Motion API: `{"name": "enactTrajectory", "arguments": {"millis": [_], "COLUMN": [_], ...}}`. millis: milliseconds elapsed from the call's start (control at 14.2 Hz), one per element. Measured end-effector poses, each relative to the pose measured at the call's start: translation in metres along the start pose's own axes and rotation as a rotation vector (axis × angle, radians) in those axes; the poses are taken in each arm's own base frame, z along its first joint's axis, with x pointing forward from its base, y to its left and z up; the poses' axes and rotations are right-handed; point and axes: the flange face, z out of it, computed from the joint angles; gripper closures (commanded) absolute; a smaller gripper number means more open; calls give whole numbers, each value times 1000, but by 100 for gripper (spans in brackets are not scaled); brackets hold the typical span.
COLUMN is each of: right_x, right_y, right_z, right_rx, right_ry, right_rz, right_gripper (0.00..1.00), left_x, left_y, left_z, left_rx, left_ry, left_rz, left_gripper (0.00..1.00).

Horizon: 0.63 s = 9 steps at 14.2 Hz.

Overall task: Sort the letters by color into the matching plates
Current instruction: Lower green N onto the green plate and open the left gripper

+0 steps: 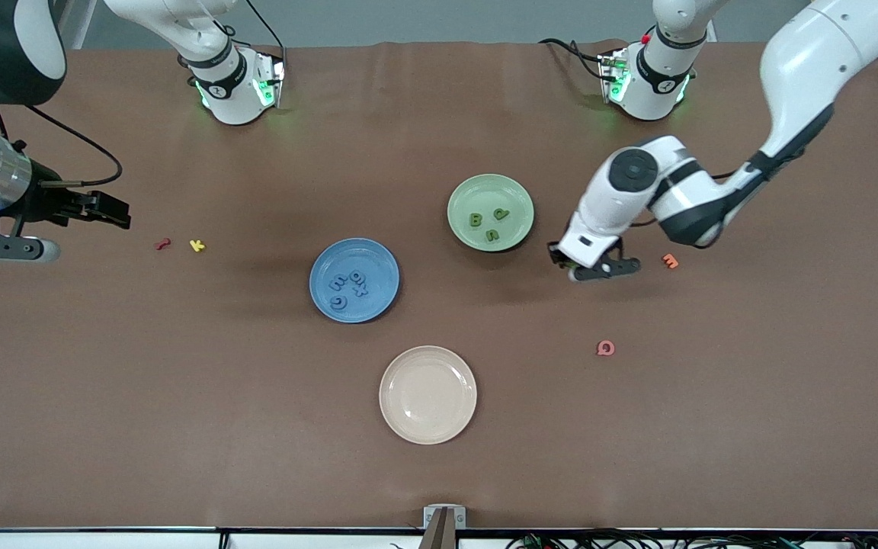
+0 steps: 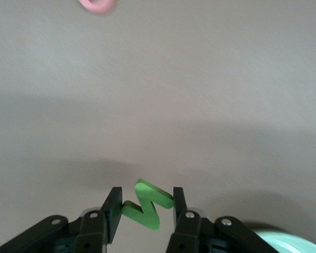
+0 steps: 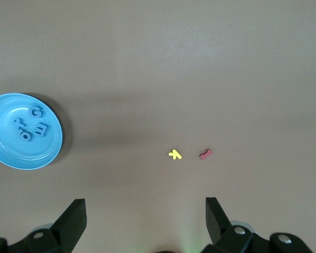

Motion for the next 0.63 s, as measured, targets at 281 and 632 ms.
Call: {"name": "enactTrajectory", "arguments": {"millis": [281,632], "right_x": [4,8], "right_y": [9,25], "right_z": [0,-6], "right_rx": [1,6], "right_ry": [-11,2], "right_rz": [17,43], "right_gripper": [0,0], "left_x": [-73,-133], "left_y": [70,110], "left_z": [2,15], "left_rx": [0,22], "left_ry": [-6,-29], "left_rz": [-7,15], "left_gripper": [69,69]}}
